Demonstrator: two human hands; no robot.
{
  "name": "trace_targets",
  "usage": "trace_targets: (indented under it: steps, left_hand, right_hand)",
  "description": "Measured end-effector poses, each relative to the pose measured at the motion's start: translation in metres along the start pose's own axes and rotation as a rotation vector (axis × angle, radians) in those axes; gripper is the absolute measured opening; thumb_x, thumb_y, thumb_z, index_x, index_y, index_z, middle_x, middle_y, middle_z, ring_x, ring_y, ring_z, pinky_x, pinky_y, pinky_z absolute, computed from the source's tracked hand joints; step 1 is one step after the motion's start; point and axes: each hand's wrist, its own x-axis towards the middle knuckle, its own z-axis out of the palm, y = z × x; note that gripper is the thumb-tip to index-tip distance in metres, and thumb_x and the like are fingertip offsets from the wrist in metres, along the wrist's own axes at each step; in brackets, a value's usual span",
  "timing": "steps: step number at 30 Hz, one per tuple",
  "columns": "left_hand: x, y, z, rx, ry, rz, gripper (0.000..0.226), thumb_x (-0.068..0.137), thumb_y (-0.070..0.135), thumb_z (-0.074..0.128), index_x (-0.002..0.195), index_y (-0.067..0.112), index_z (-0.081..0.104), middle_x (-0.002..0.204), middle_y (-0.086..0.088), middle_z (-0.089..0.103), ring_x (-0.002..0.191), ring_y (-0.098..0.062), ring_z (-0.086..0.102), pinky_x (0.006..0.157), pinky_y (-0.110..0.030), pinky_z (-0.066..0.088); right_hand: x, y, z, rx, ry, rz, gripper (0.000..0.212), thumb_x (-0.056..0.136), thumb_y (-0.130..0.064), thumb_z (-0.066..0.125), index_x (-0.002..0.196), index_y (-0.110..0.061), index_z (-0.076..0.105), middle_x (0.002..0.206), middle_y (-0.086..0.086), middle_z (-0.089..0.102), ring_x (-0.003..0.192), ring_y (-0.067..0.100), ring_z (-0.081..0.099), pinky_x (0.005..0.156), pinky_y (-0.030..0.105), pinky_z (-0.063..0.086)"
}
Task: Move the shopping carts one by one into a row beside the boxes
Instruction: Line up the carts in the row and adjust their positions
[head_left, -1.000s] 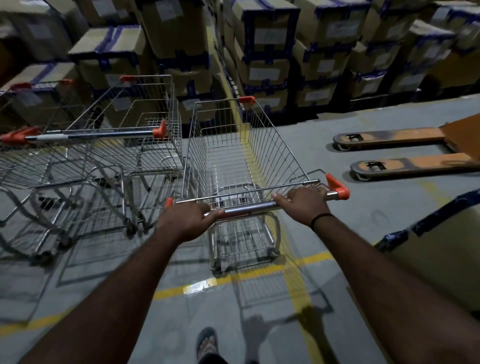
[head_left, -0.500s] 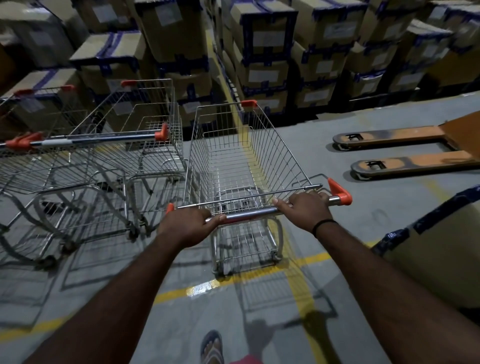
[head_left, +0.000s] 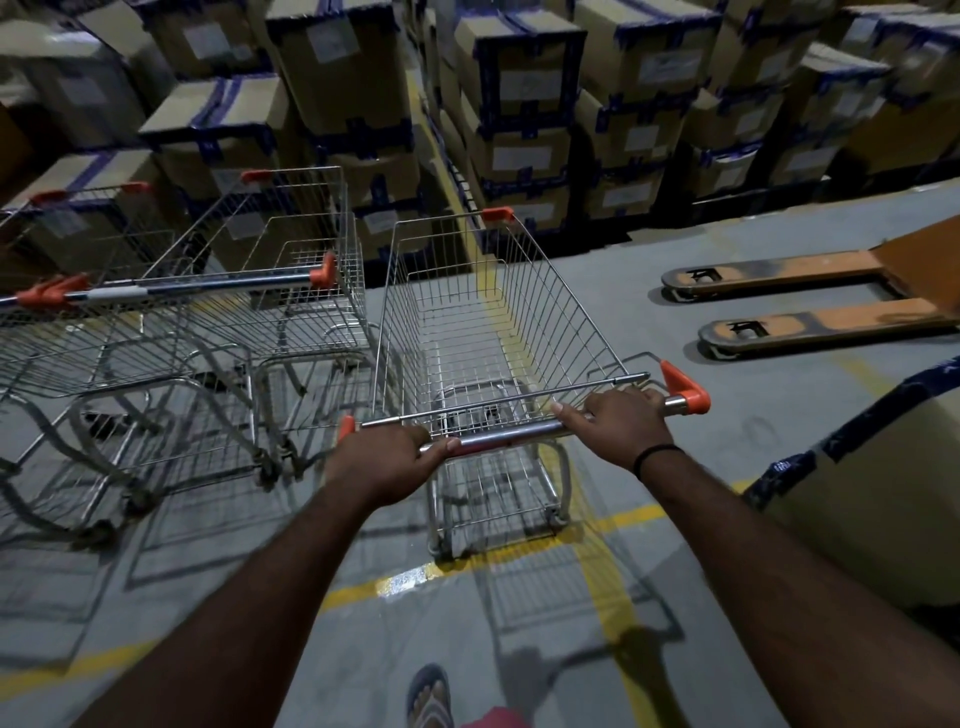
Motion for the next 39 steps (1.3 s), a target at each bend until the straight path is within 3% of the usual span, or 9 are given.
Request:
trace_targets:
  steps: [10, 17, 26, 29, 31, 33, 34, 37, 39]
  left_hand:
    - [-0.007, 0.004, 0.002, 0.008, 0.012, 0.008, 0.117, 0.063, 0.092, -0.02, 0.132, 0.039, 0.059, 0.127, 0.005, 0.068, 0.121, -0.02, 0.06, 0.115, -0.062, 0.019]
    - [-0.008, 0.006, 0.004, 0.004, -0.012, 0.004, 0.092, 0.081, 0.086, -0.001, 0.128, 0.036, 0.061, 0.123, 0.004, 0.069, 0.12, -0.021, 0.06, 0.115, -0.063, 0.018]
    - [-0.01, 0.005, 0.004, -0.037, -0.037, -0.003, 0.101, 0.076, 0.091, -0.004, 0.131, 0.036, 0.06, 0.131, 0.007, 0.066, 0.126, -0.019, 0.057, 0.116, -0.065, 0.013]
    - [-0.009, 0.009, -0.001, -0.13, -0.041, -0.002, 0.087, 0.083, 0.088, 0.006, 0.12, 0.037, 0.066, 0.122, 0.007, 0.068, 0.12, -0.018, 0.059, 0.115, -0.067, 0.013]
    - [-0.006, 0.01, -0.005, -0.256, -0.012, 0.015, 0.078, 0.089, 0.082, 0.014, 0.106, 0.032, 0.071, 0.107, 0.006, 0.07, 0.105, -0.017, 0.063, 0.112, -0.065, 0.024]
    - [-0.002, 0.006, -0.01, -0.381, 0.047, 0.057, 0.067, 0.094, 0.075, 0.027, 0.095, 0.024, 0.071, 0.095, 0.003, 0.069, 0.09, -0.015, 0.063, 0.101, -0.051, 0.045]
    - [0.001, 0.002, -0.012, -0.408, 0.074, 0.076, 0.062, 0.096, 0.071, 0.031, 0.097, 0.023, 0.071, 0.099, 0.001, 0.069, 0.091, -0.015, 0.063, 0.094, -0.044, 0.049]
    - [0.01, -0.012, -0.023, -0.405, 0.142, 0.113, 0.058, 0.097, 0.067, 0.038, 0.123, 0.022, 0.065, 0.129, -0.002, 0.06, 0.118, -0.018, 0.054, 0.096, -0.037, 0.044]
    - [0.015, -0.027, -0.033, -0.407, 0.19, 0.123, 0.057, 0.098, 0.064, 0.041, 0.129, 0.022, 0.061, 0.137, 0.001, 0.055, 0.125, -0.017, 0.048, 0.097, -0.035, 0.038]
  right_hand:
    - [-0.01, 0.0, -0.003, -0.017, -0.002, 0.01, 0.066, 0.091, -0.079, 0.022, 0.063, -0.026, 0.049, 0.075, -0.001, 0.055, 0.097, 0.028, 0.06, 0.099, 0.047, 0.032]
    - [-0.009, 0.001, -0.004, 0.003, -0.004, 0.002, 0.066, 0.091, -0.079, 0.022, 0.055, -0.027, 0.039, 0.071, -0.002, 0.053, 0.094, 0.028, 0.061, 0.098, 0.048, 0.034]
    - [-0.015, -0.001, -0.009, 0.019, -0.055, 0.029, 0.067, 0.089, -0.081, 0.017, 0.063, -0.027, 0.048, 0.076, 0.0, 0.056, 0.097, 0.027, 0.06, 0.1, 0.049, 0.033]
    - [-0.015, 0.001, -0.013, 0.029, -0.088, 0.041, 0.068, 0.091, -0.079, 0.016, 0.066, -0.027, 0.052, 0.077, -0.003, 0.058, 0.093, 0.025, 0.058, 0.103, 0.051, 0.031]
    - [-0.014, -0.002, -0.015, 0.055, -0.092, 0.029, 0.07, 0.089, -0.078, 0.015, 0.068, -0.026, 0.056, 0.074, -0.008, 0.058, 0.085, 0.02, 0.055, 0.104, 0.054, 0.031]
    - [-0.011, -0.013, -0.02, 0.081, -0.08, -0.004, 0.058, 0.09, -0.072, 0.027, 0.077, -0.028, 0.062, 0.078, -0.01, 0.057, 0.088, 0.019, 0.055, 0.105, 0.054, 0.031]
    - [-0.007, -0.022, -0.024, 0.085, -0.073, -0.027, 0.049, 0.091, -0.069, 0.036, 0.086, -0.03, 0.064, 0.084, -0.009, 0.058, 0.095, 0.02, 0.056, 0.106, 0.052, 0.03]
    - [0.008, -0.059, -0.037, 0.149, -0.034, -0.087, 0.046, 0.092, -0.066, 0.047, 0.111, -0.028, 0.065, 0.106, -0.004, 0.064, 0.109, 0.021, 0.057, 0.106, 0.047, 0.029]
    - [0.022, -0.088, -0.045, 0.201, 0.01, -0.107, 0.049, 0.093, -0.064, 0.048, 0.12, -0.026, 0.063, 0.121, -0.002, 0.065, 0.116, 0.02, 0.056, 0.108, 0.047, 0.029]
